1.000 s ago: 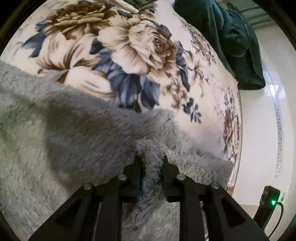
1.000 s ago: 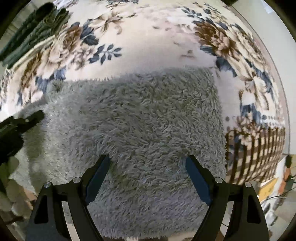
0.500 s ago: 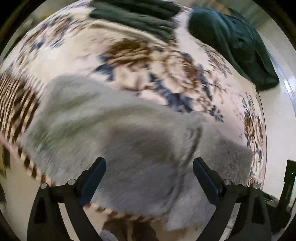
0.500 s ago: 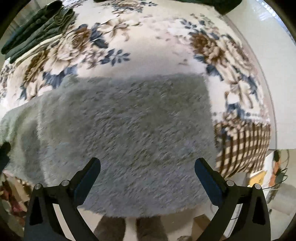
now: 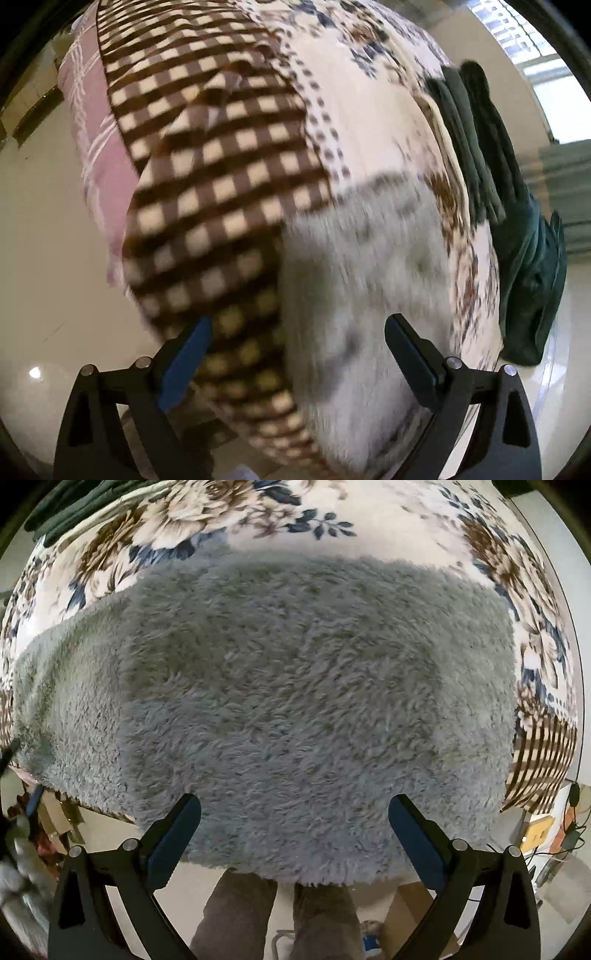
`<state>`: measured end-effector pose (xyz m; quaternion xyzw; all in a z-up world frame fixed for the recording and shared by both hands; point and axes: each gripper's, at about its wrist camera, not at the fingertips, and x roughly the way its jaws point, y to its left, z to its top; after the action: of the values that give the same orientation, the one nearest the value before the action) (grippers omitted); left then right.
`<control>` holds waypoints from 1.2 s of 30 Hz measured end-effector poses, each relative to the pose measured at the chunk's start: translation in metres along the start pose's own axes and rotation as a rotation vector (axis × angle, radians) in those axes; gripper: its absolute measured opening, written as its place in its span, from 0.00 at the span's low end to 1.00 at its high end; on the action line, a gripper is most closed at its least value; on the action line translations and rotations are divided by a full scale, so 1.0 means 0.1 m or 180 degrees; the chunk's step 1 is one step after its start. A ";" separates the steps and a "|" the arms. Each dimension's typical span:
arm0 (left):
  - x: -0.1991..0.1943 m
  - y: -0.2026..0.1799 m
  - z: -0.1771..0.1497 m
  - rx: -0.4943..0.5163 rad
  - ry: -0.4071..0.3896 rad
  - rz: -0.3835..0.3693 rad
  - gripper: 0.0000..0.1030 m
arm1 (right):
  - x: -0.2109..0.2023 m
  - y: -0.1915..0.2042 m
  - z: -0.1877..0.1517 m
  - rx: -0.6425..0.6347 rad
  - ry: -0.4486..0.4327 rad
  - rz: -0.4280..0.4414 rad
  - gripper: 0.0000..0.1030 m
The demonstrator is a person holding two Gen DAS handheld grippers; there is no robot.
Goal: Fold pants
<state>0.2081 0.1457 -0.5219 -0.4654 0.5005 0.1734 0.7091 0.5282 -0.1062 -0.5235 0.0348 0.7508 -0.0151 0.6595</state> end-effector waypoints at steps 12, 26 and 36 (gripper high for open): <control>0.58 -0.09 0.33 0.0189 0.0083 -0.0319 0.66 | 0.06 0.07 0.04 0.0202 0.0073 0.0082 1.00; -0.32 -0.61 -0.14 0.0833 -0.0512 -0.0381 0.21 | -0.04 -0.79 0.03 0.0443 -0.0019 0.0193 1.00; -0.95 -2.22 -1.19 0.2007 -0.0269 -0.1393 0.20 | -0.33 -1.78 -0.20 0.0856 -0.0229 0.0314 1.00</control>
<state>0.2593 -0.0453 -0.3384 -0.3127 0.3885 -0.1255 0.8576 0.5000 -0.2829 -0.4929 0.1592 0.7152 -0.0843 0.6753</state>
